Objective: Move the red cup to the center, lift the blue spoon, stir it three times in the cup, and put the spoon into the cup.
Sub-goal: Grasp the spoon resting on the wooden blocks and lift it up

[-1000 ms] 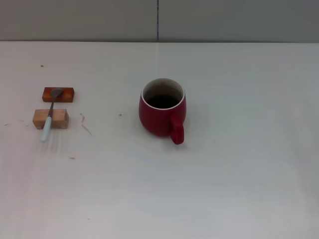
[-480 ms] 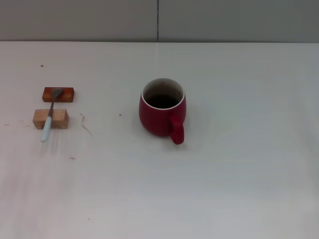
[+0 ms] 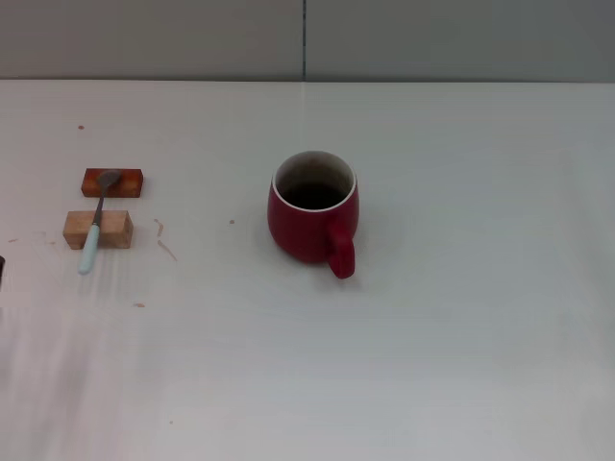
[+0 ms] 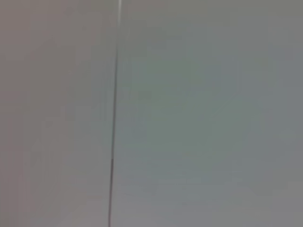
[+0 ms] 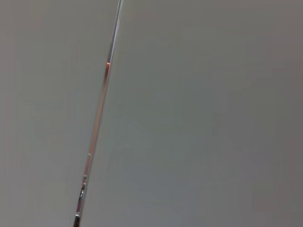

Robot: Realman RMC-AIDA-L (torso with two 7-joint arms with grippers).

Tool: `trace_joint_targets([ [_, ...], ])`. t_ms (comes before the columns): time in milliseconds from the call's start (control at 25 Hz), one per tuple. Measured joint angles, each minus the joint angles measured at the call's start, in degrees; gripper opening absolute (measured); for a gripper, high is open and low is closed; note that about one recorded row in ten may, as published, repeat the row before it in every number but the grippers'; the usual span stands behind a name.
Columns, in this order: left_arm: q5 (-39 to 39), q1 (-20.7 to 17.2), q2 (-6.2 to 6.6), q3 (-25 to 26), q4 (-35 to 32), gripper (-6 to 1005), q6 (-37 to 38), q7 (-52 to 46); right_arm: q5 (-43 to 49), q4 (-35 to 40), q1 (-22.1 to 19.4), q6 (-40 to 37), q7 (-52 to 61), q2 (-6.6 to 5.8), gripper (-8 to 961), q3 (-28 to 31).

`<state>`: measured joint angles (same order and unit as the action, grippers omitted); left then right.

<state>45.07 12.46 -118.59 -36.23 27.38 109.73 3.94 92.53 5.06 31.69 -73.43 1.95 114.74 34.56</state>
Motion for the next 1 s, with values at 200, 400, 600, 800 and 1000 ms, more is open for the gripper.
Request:
trace_joint_targets([
  [200,1.9,0.9,0.09,0.3,4.9,677,0.0,3.6,0.0,-0.2,0.6,1.1,0.0,-0.05,673,-1.3],
  [400,2.2,2.5,0.13,-0.3,10.6,677,-1.4,6.2,0.0,-0.4,1.3,2.6,-0.1,-0.03,674,-1.9],
  [600,2.2,3.5,0.24,-0.5,14.1,677,-3.9,10.4,0.0,-0.4,1.5,3.4,-0.1,-0.01,673,-2.1],
  [800,2.2,3.6,0.39,-0.5,14.4,677,-6.9,11.1,0.0,-0.3,1.5,3.4,-0.1,0.02,674,-2.1],
  [1000,2.2,4.0,0.31,-0.1,13.7,677,-10.7,11.2,0.0,-0.1,1.5,3.0,-0.1,0.04,674,-2.1],
])
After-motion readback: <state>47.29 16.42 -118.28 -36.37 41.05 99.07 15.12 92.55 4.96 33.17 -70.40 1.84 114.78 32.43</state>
